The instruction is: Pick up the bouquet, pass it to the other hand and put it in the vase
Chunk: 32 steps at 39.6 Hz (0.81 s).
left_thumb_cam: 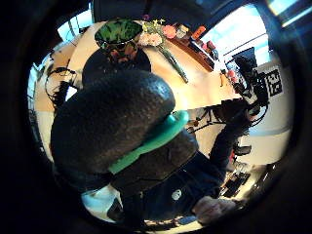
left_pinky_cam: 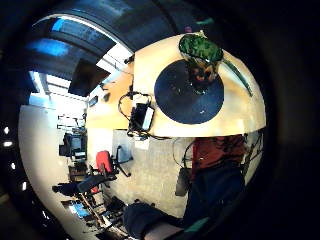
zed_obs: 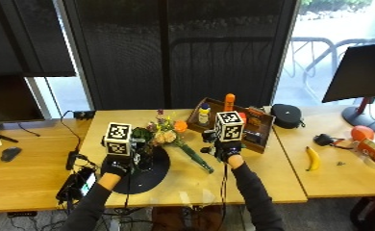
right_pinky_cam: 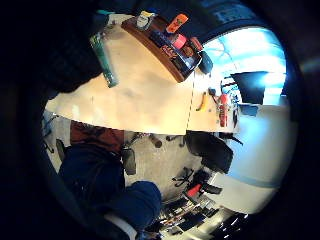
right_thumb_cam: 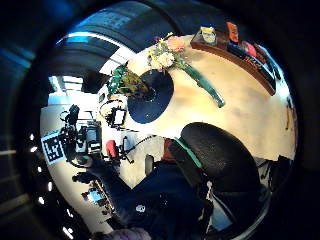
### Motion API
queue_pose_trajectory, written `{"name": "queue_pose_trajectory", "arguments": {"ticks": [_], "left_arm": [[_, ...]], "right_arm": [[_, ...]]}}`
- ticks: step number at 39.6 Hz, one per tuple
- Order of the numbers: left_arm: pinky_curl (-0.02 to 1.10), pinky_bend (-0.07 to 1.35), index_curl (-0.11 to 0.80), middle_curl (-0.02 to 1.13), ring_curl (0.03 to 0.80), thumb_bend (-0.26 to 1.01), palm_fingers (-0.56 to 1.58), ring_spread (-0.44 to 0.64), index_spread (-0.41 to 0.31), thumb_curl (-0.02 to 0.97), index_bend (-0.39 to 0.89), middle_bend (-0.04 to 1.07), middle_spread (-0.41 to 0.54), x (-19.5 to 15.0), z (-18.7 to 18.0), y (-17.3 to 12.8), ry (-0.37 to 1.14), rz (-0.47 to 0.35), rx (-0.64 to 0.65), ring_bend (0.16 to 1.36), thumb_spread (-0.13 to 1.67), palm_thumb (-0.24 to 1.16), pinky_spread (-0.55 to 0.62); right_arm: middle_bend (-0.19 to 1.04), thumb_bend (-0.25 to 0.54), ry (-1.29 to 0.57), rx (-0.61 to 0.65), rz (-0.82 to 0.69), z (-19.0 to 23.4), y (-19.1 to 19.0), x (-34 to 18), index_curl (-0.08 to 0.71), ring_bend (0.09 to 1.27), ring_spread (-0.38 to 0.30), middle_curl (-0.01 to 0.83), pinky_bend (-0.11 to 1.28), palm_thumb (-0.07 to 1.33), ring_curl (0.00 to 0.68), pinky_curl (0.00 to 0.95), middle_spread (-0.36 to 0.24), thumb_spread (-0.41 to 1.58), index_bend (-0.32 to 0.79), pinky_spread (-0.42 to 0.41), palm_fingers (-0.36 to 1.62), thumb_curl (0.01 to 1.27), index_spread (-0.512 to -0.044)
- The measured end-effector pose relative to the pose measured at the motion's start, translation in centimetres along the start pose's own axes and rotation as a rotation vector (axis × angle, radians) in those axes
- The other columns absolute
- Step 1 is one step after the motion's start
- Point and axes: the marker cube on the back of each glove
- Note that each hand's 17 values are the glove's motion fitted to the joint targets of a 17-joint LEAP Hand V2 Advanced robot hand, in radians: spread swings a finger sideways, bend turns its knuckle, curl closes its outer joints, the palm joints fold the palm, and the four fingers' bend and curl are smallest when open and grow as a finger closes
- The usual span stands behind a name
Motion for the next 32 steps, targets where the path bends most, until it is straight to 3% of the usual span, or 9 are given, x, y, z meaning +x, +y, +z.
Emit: {"name": "queue_pose_trajectory", "arguments": {"ticks": [5,11,23,30,32], "left_arm": [[0.14,0.35,0.094,0.10,0.165,-0.03,0.39,0.11,-0.016,0.028,0.16,0.17,0.102,-0.3,-0.2,0.4,0.027,0.012,-0.006,0.50,0.62,-0.03,0.17],[0.19,0.36,0.147,0.15,0.212,-0.03,0.36,0.13,-0.024,0.059,0.16,0.17,0.128,-0.9,0.4,0.2,0.058,-0.001,-0.016,0.53,0.83,-0.03,0.21],[0.25,0.35,0.220,0.21,0.248,-0.04,0.32,0.15,-0.029,0.105,0.16,0.18,0.145,-0.6,-0.1,0.7,0.076,0.001,0.026,0.54,1.00,-0.04,0.25],[0.27,0.35,0.248,0.24,0.261,-0.04,0.31,0.16,-0.033,0.124,0.16,0.18,0.148,0.2,0.8,1.0,0.094,0.044,0.026,0.55,1.03,-0.04,0.26],[0.28,0.34,0.256,0.24,0.264,-0.04,0.31,0.16,-0.033,0.128,0.16,0.18,0.149,0.5,1.1,1.1,0.097,0.056,0.010,0.55,1.04,-0.04,0.26]], "right_arm": [[0.27,0.220,-0.017,-0.004,-0.002,-0.3,0.1,-0.6,0.053,0.39,0.055,0.120,0.45,0.39,0.127,0.165,-0.047,0.65,0.09,0.134,0.34,0.10,-0.208],[0.28,0.196,-0.031,-0.006,-0.018,-0.8,-0.8,-2.1,0.085,0.44,0.061,0.172,0.47,0.42,0.177,0.214,-0.084,0.87,0.10,0.160,0.32,0.13,-0.257],[0.28,0.130,-0.039,-0.031,0.014,-0.7,-2.8,-4.0,0.118,0.51,0.043,0.245,0.49,0.46,0.233,0.269,-0.093,1.05,0.10,0.165,0.32,0.18,-0.294],[0.27,0.095,-0.113,-0.075,0.109,0.0,-6.2,-4.2,0.134,0.57,0.011,0.272,0.51,0.48,0.264,0.287,-0.074,1.10,0.10,0.130,0.44,0.20,-0.283],[0.26,0.066,-0.157,-0.092,0.132,0.3,-7.3,-4.1,0.133,0.58,0.011,0.279,0.54,0.46,0.274,0.302,-0.066,1.10,0.08,0.140,0.44,0.20,-0.304]]}}
